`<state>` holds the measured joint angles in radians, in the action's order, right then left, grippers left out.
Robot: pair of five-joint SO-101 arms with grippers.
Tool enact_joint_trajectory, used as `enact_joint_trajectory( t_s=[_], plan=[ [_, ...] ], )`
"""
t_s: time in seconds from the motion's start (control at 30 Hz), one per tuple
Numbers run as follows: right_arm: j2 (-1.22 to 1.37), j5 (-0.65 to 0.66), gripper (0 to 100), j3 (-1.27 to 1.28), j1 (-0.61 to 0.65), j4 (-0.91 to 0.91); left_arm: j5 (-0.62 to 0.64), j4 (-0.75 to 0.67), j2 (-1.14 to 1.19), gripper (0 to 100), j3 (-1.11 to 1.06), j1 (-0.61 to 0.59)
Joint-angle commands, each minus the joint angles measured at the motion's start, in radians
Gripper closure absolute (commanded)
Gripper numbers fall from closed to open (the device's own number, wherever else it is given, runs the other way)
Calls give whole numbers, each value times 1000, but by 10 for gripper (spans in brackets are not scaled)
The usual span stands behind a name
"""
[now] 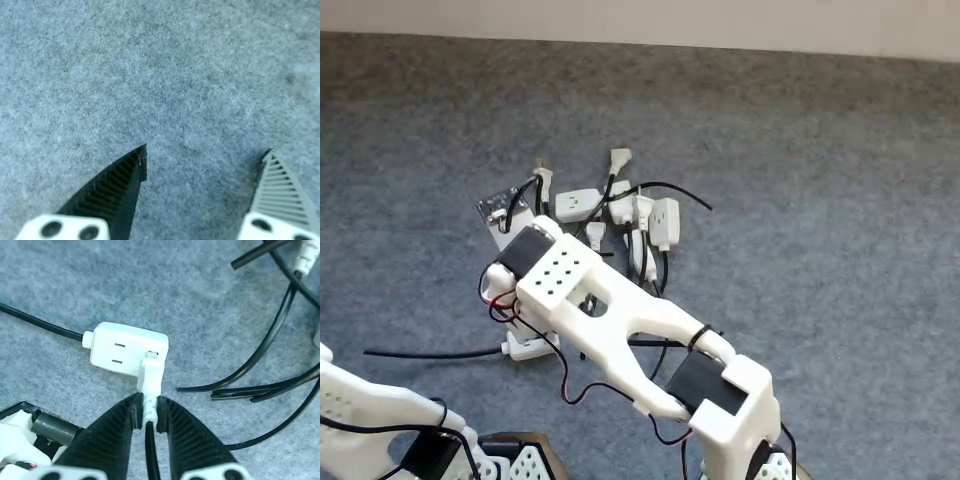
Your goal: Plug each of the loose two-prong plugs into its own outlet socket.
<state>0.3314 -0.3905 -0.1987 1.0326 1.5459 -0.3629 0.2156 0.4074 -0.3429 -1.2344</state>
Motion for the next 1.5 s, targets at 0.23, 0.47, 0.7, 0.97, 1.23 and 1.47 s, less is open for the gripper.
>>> enact_joint_trajectory(
  t_s=[0.23,0.47,0.7,0.97,1.23,1.47],
  plan=[
    [196,-5,993,67,-8,-88,-6,-20,-12,676,30,-30],
    [229,51,984,67,-8,-105,-9,-18,-12,675,30,-25],
    [131,83,713,70,-12,-88,-9,6,-12,677,31,-21],
    [-163,241,631,-133,-51,70,-54,500,-12,677,282,88],
    [-394,358,631,-346,-219,216,-199,1218,-12,677,657,374],
    [-604,422,712,-36,-403,171,-219,1557,-31,678,921,596]
  ],
)
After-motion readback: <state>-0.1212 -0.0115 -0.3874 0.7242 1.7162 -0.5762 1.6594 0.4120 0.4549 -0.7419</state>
